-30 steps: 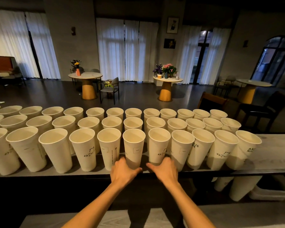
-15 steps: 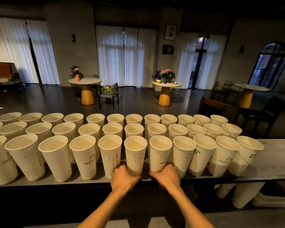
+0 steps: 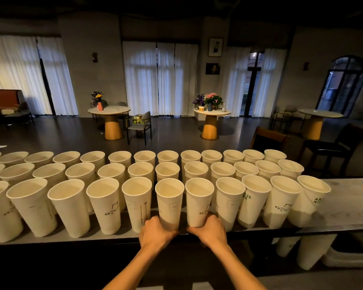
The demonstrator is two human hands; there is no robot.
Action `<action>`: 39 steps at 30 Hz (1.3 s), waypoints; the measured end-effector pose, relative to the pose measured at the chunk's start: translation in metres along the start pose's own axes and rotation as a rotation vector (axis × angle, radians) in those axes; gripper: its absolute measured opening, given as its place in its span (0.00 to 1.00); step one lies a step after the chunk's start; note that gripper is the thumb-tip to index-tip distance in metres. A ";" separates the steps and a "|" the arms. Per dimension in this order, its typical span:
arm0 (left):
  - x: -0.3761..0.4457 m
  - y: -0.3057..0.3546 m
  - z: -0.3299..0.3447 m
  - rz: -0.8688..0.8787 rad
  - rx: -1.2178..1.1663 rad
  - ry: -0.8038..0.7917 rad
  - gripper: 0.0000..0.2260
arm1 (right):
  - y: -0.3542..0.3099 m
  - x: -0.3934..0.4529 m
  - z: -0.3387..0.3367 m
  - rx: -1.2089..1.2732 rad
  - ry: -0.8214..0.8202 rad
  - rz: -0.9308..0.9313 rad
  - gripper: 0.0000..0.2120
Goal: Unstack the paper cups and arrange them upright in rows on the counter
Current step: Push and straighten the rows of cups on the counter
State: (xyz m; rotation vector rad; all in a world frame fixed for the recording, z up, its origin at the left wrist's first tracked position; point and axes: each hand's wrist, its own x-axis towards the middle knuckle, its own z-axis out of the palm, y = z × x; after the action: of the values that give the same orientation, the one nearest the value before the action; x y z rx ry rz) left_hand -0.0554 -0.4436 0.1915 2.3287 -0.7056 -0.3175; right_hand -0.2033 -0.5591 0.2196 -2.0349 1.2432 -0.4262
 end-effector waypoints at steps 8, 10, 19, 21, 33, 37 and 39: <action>-0.015 0.013 0.000 0.001 -0.006 0.037 0.33 | 0.004 -0.010 -0.003 0.049 -0.013 -0.018 0.26; -0.020 0.017 -0.002 -0.035 -0.016 0.034 0.32 | 0.009 -0.015 -0.004 0.052 -0.022 -0.009 0.25; -0.060 0.002 -0.026 -0.171 -0.084 0.103 0.32 | -0.006 -0.041 0.001 -0.063 -0.230 -0.133 0.13; -0.072 -0.008 -0.041 -0.207 -0.091 0.118 0.30 | -0.023 -0.049 0.014 -0.044 -0.312 -0.223 0.12; -0.071 -0.128 -0.162 -0.398 -0.148 0.280 0.27 | -0.108 -0.097 0.103 0.072 -0.525 -0.313 0.15; -0.040 -0.171 -0.191 -0.346 -0.190 0.264 0.34 | -0.141 -0.104 0.146 0.123 -0.474 -0.274 0.12; -0.028 -0.178 -0.198 -0.297 -0.211 0.229 0.39 | -0.150 -0.105 0.158 0.134 -0.406 -0.231 0.09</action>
State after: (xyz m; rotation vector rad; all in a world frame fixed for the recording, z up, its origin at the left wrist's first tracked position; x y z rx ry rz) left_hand 0.0724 -0.2101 0.2201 2.2180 -0.2030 -0.2377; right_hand -0.0634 -0.3612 0.2242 -2.0276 0.7219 -0.1812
